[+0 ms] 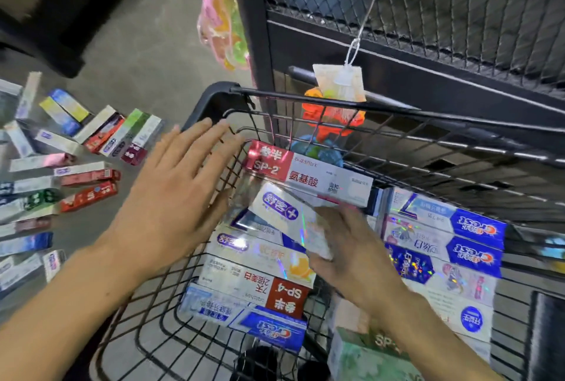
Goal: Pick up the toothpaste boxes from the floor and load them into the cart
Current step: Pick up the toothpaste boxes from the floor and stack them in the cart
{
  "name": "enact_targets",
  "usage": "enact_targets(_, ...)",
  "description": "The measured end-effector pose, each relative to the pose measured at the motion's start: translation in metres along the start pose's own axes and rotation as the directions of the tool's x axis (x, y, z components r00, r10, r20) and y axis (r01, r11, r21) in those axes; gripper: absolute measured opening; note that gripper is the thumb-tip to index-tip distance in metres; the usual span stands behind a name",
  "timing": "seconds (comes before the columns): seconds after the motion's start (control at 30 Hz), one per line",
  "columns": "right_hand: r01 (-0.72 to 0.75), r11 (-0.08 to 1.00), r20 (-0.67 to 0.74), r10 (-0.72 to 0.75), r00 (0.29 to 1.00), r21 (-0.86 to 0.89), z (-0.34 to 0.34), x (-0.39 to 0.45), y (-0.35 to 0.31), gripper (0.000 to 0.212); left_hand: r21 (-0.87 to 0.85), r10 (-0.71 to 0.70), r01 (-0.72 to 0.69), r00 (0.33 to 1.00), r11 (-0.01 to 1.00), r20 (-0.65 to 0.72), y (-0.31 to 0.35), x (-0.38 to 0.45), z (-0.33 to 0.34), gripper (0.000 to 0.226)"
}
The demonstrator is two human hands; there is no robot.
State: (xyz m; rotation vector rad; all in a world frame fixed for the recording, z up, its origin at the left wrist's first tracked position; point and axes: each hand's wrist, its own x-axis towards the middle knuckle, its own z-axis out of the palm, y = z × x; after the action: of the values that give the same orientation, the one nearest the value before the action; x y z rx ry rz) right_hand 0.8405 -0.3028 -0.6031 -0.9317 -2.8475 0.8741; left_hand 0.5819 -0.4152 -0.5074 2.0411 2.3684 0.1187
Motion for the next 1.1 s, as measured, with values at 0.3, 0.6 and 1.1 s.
enact_targets(0.3, 0.066, 0.949, -0.185, -0.127, 0.975, -0.308, 0.032, 0.063, -0.005, 0.061, -0.195, -0.078, 0.071, 0.997, 0.978, -0.026, 0.0, 0.003, 0.003, 0.072)
enact_targets(0.6, -0.044, 0.969, -0.189, -0.002, 0.982, -0.243, 0.029, 0.063, -0.019, 0.063, -0.22, -0.094, 0.086, 0.995, 0.972, -0.027, -0.003, 0.005, 0.002, 0.079)
enact_targets(1.1, 0.227, 0.948, -0.215, -0.275, 0.937, -0.225, -0.116, 0.101, -0.143, 0.047, -0.369, -0.375, 0.292, 0.91, 0.882, -0.178, -0.052, -0.018, -0.038, 0.046)
